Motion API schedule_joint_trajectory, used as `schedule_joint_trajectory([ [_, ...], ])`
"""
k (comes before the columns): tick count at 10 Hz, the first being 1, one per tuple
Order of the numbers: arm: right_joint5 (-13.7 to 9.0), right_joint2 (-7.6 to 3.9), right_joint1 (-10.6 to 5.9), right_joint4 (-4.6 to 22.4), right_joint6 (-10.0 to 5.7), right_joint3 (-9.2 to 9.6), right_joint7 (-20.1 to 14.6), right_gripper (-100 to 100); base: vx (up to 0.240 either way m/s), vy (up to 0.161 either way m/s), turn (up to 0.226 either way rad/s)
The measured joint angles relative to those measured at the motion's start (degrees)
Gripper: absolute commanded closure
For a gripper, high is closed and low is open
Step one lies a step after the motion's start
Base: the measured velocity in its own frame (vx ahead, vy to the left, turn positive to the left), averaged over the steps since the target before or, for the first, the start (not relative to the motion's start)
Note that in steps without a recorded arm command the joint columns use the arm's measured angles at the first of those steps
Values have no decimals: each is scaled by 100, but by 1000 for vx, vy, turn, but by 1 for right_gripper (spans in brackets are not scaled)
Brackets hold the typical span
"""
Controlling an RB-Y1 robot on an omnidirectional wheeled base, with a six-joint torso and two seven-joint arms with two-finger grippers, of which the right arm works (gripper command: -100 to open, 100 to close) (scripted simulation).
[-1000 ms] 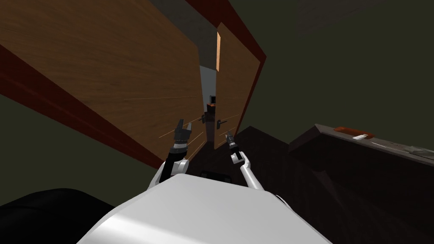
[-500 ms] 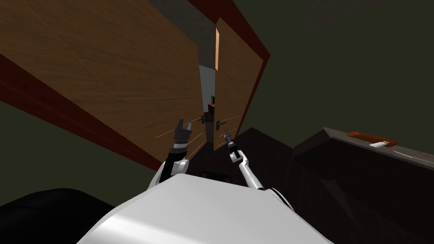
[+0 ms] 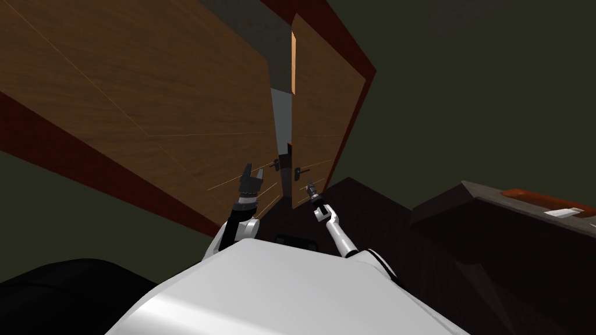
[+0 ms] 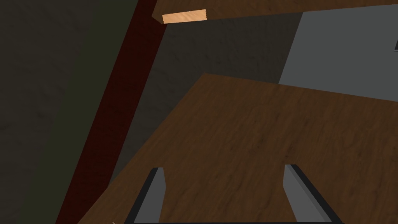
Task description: Push the door open
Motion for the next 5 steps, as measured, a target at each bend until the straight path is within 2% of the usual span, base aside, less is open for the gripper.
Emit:
schedule_joint_trajectory([
  [5,46,94,-378,592,-26,131,-120,-100,83,-114,79],
])
